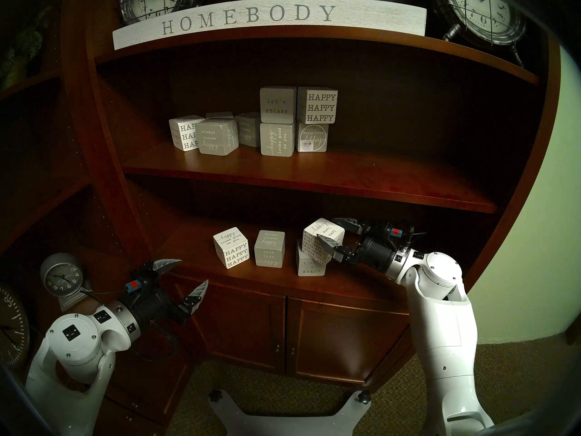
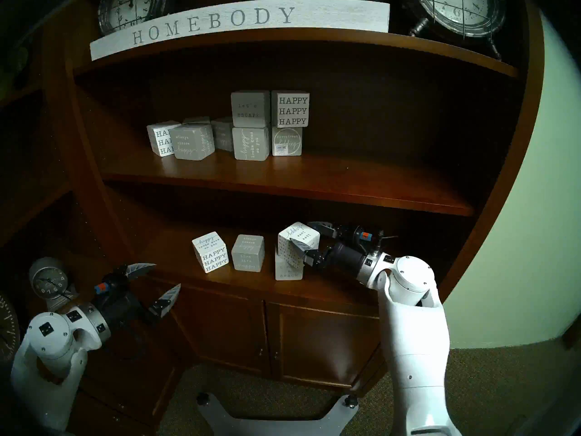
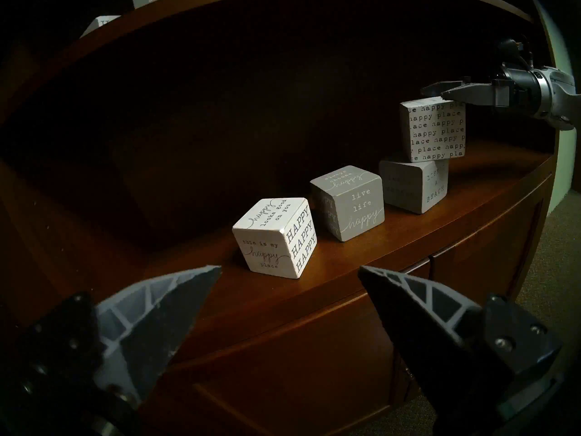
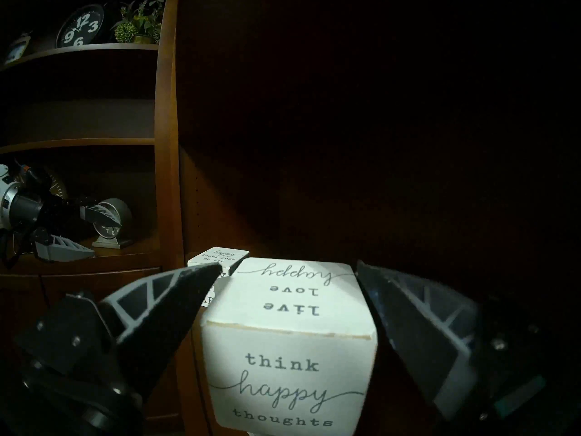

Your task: Stack four cubes vertically into two groups

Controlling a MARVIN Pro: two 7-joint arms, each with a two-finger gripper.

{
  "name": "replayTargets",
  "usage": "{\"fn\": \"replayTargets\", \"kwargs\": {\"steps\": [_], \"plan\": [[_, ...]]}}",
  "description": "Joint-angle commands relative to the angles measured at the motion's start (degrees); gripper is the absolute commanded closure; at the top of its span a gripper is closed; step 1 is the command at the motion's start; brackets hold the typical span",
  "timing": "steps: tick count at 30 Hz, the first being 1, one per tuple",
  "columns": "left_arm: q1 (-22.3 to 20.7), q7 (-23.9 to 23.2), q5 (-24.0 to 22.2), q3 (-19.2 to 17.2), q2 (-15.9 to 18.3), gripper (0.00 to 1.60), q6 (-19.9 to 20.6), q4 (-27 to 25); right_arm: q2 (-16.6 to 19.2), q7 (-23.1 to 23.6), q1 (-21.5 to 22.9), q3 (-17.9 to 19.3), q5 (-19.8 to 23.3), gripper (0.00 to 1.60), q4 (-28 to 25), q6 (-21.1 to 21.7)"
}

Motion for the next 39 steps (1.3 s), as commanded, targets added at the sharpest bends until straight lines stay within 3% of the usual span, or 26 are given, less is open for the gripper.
{"fn": "replayTargets", "kwargs": {"steps": [1,13,23,34,39], "plan": [[-0.09,-0.01,0.13,-0.02,0.13,0.00,-0.09,-0.86,-0.87,-0.08,1.04,0.30,1.09,0.00,-2.04,0.55],[-0.09,-0.01,0.13,-0.02,0.13,0.00,-0.09,-0.86,-1.53,2.56,-1.53,1.54,2.84,0.00,-6.26,0.91],[-0.10,-0.02,0.11,-0.02,0.13,0.00,-0.10,-0.84,-2.95,6.22,-8.59,3.70,6.06,0.00,-13.79,1.15],[-0.12,-0.03,0.09,-0.01,0.14,0.00,-0.12,-0.81,-2.51,13.98,-18.38,10.56,11.56,0.00,-20.84,-0.45],[-0.12,-0.03,0.09,-0.01,0.14,0.00,-0.12,-0.80,-4.53,17.64,-21.89,15.11,13.26,0.00,-22.32,0.77]]}}
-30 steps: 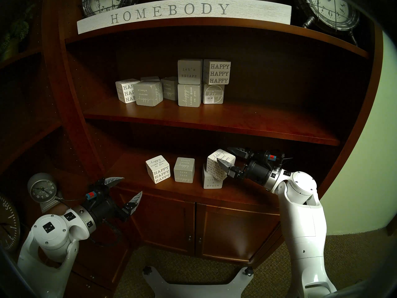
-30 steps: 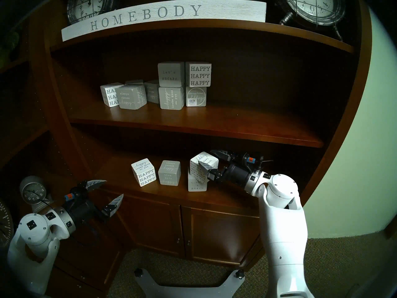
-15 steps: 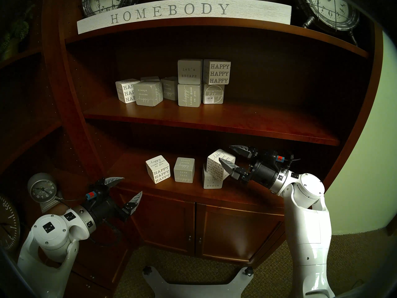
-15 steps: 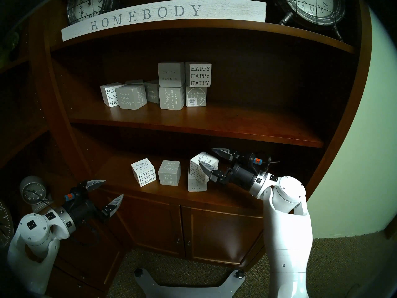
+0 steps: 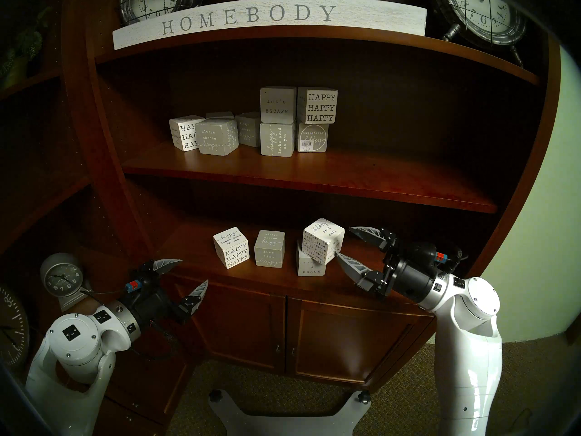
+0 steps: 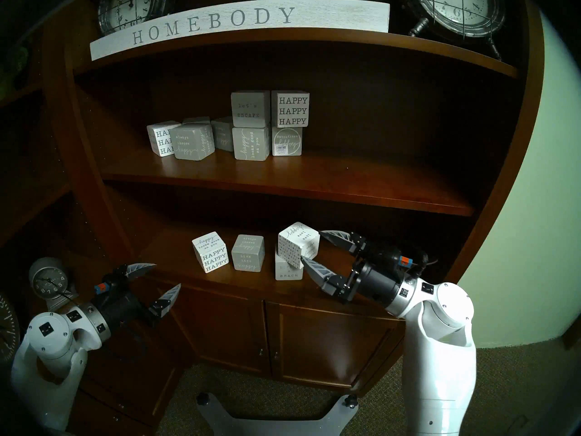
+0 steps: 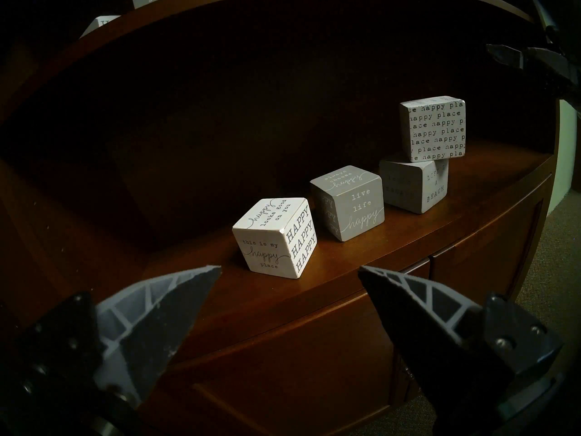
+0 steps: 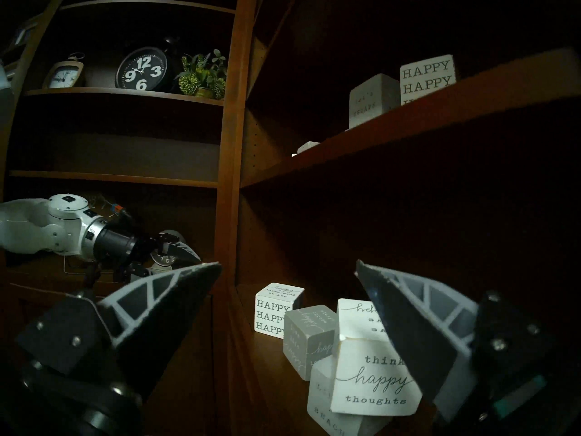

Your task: Stack four cubes vertically into two groups

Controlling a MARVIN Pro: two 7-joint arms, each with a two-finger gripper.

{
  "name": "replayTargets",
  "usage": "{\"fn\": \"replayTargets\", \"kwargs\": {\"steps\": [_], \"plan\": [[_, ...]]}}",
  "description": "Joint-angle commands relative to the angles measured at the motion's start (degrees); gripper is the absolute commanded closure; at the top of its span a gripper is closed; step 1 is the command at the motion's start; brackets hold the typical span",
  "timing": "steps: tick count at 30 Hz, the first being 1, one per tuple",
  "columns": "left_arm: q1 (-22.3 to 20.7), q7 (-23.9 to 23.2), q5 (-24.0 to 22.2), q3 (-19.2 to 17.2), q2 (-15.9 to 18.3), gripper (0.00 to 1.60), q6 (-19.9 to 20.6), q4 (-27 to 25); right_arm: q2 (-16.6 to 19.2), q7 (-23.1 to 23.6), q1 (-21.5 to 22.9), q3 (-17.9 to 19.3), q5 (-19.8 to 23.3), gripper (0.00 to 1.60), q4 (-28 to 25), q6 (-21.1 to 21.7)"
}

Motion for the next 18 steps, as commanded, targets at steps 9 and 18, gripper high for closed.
{"fn": "replayTargets", "kwargs": {"steps": [9,18], "plan": [[-0.14,-0.04,0.08,-0.01,0.13,0.00,-0.13,-0.77,-7.87,-0.05,-12.64,6.02,2.13,0.00,-3.94,-5.36],[-0.12,-0.03,0.10,-0.02,0.13,0.00,-0.12,-0.80,-11.75,-10.52,-19.77,0.54,-0.18,0.00,-6.29,-14.36]]}}
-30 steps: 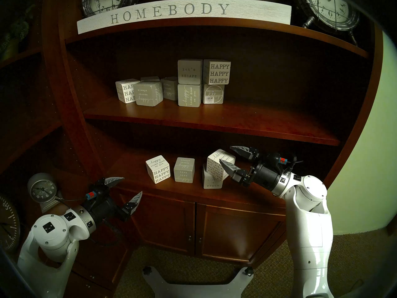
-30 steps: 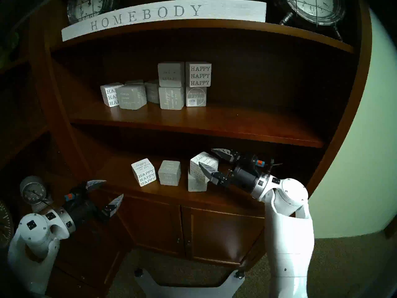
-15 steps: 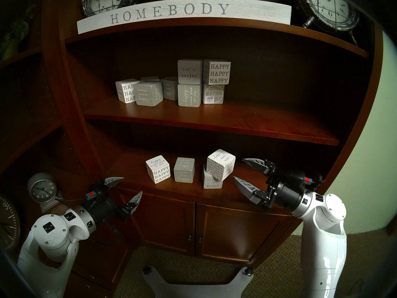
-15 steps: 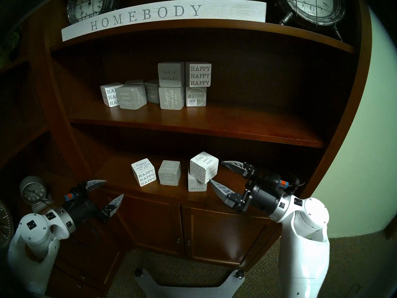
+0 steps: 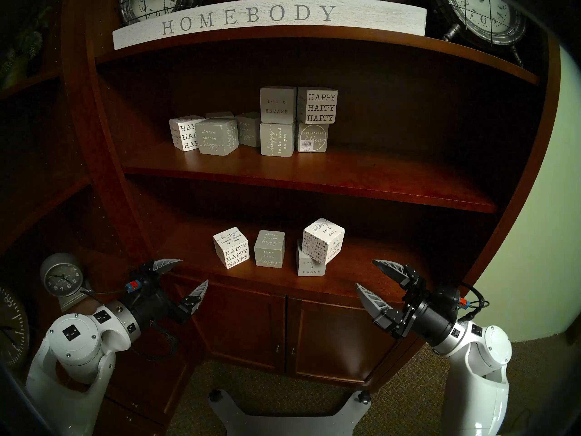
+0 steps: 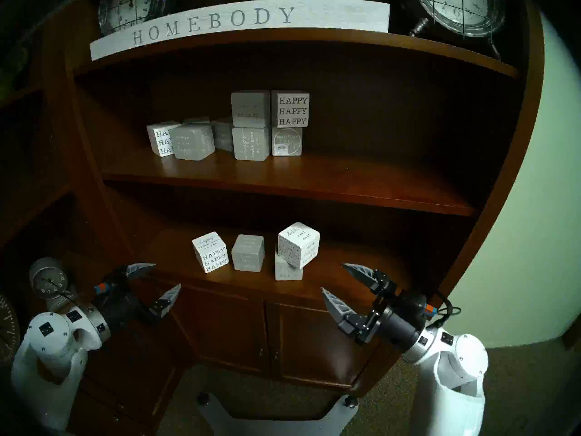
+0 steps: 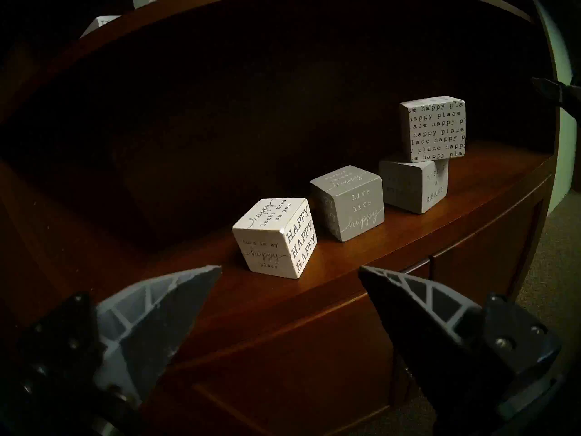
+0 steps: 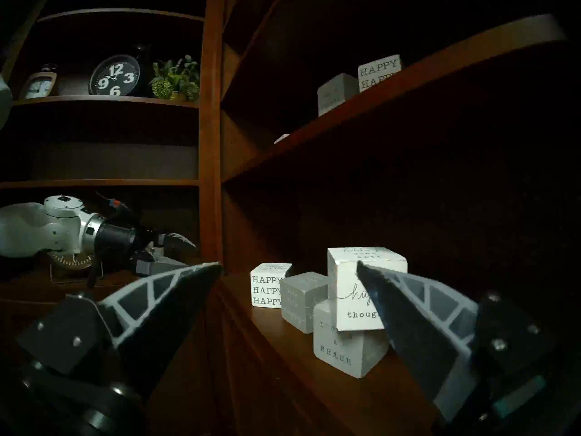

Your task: Stack four cubes vertically into two groups

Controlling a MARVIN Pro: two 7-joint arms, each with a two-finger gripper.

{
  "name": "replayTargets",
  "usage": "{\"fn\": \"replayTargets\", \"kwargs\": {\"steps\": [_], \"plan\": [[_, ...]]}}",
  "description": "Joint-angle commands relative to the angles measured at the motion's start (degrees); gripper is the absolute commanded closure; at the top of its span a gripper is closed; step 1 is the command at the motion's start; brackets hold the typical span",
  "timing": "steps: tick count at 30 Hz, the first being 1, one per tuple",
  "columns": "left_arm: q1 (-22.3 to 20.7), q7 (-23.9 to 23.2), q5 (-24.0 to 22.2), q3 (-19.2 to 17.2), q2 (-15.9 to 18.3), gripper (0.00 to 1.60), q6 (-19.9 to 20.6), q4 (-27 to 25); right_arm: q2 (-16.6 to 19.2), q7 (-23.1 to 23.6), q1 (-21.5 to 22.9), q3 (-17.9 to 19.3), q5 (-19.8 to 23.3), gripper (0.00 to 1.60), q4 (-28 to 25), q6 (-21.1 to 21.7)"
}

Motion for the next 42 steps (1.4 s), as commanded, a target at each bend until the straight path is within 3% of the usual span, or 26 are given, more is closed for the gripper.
{"fn": "replayTargets", "kwargs": {"steps": [1,9,24,29,42], "plan": [[-0.11,-0.02,0.11,-0.03,0.13,0.00,-0.11,-0.83,-4.12,-6.60,-6.12,-2.87,-1.34,0.00,-2.61,-6.82],[-0.08,0.00,0.14,-0.04,0.13,0.00,-0.08,-0.88,-3.47,-6.42,-4.36,-0.88,-0.99,0.00,-0.57,-9.57],[-0.08,0.00,0.15,-0.03,0.13,0.00,-0.08,-0.89,-3.26,-5.27,-3.22,-0.41,-0.26,0.00,0.29,-9.13],[-6.18,0.07,0.09,2.36,2.13,0.00,0.25,1.86,-3.39,-5.11,-3.16,-0.32,-0.37,0.00,0.31,-9.11],[-13.97,3.22,-3.77,6.52,8.55,0.00,0.64,7.81,-3.61,-4.77,-3.01,-0.15,-0.58,0.00,0.38,-9.11]]}}
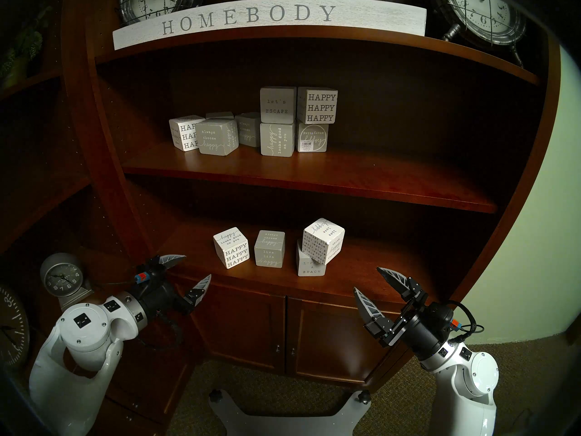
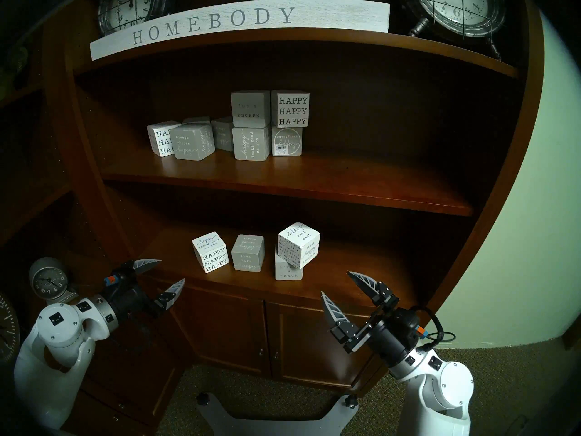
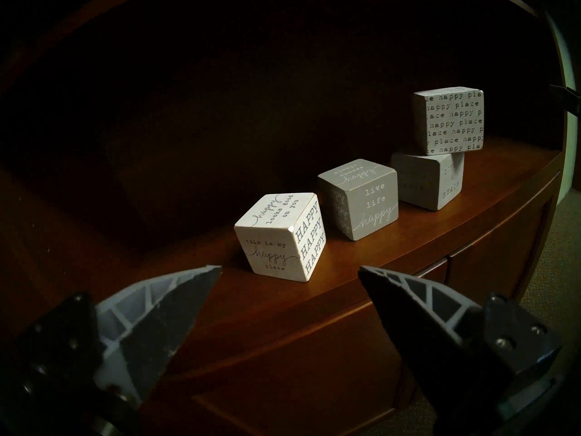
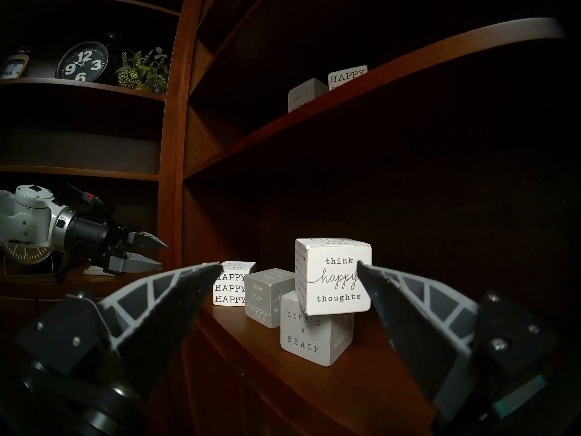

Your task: Stack four cubes vertically into two groups

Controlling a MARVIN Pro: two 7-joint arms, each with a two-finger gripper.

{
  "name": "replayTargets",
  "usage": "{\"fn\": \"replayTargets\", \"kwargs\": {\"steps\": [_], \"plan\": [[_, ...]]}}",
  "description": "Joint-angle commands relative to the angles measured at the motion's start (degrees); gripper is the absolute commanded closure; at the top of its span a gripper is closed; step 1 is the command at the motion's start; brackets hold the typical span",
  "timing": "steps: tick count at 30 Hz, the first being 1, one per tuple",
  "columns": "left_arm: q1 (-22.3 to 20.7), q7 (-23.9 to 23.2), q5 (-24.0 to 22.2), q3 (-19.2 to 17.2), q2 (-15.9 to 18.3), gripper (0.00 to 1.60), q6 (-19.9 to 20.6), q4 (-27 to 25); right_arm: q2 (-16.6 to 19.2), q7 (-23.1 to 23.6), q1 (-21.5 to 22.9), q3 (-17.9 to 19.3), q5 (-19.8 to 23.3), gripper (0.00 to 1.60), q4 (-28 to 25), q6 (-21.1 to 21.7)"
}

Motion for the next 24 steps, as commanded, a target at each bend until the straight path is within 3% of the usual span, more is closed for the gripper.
{"fn": "replayTargets", "kwargs": {"steps": [1,16,17,24], "plan": [[-6.75,1.45,-2.09,2.58,4.21,0.00,-0.16,1.05,-0.26,-0.12,0.57,0.02,0.55,0.00,-0.69,-0.04],[-15.55,1.79,-4.48,9.66,6.70,0.00,-1.17,7.41,-0.52,0.17,0.70,0.20,0.50,0.00,-0.68,0.01],[-17.78,0.64,-4.72,10.49,6.19,0.00,-1.33,8.98,-0.59,0.22,0.73,0.24,0.47,0.00,-0.68,0.02],[-20.81,-3.37,-6.53,10.24,8.69,0.00,-2.34,12.20,-0.57,0.23,0.73,0.24,0.47,0.00,-0.67,0.02]]}}
